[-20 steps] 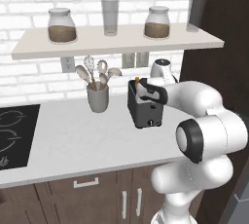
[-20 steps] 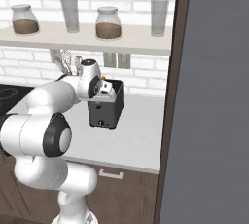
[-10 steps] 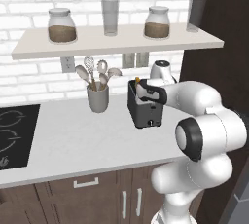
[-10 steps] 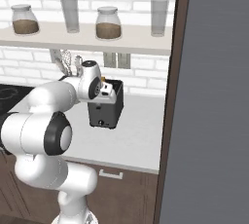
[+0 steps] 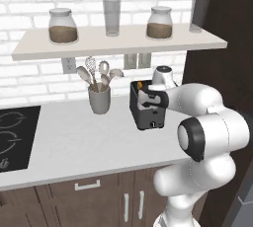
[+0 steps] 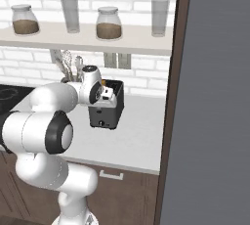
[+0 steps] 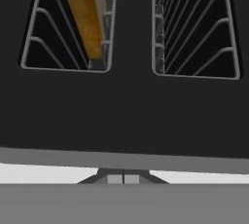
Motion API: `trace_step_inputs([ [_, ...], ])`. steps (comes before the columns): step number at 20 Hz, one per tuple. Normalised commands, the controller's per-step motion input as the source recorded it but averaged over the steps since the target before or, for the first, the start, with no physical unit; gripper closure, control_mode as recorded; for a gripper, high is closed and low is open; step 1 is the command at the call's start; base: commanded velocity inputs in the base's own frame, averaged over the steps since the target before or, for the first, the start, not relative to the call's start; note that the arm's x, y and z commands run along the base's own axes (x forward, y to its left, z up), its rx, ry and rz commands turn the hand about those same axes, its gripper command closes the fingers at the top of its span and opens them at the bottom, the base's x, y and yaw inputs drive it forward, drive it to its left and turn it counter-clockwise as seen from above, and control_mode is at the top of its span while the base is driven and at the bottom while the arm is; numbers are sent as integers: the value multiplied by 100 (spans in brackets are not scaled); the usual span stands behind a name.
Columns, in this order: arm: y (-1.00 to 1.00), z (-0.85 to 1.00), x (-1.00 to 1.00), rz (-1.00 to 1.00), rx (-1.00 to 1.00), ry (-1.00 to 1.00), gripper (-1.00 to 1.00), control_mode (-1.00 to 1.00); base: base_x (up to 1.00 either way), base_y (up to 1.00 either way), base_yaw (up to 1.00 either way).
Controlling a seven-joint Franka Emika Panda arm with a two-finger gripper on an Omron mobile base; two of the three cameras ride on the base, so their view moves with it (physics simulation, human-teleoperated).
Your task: Start the toaster. Once the lever pops up, take the bread to the plate on the dining counter.
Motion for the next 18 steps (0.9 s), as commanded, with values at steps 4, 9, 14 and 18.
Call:
trace_step_inputs([
  [4,0,-74,0,0,0,0,100,-100,0,0,0],
  [9,0,-94,0,0,0,0,100,-100,0,0,0],
  [14,0,-100,-9,-2,0,-1,100,-100,0,0,0],
  [18,0,-100,-26,-9,2,-5,100,-100,0,0,0],
])
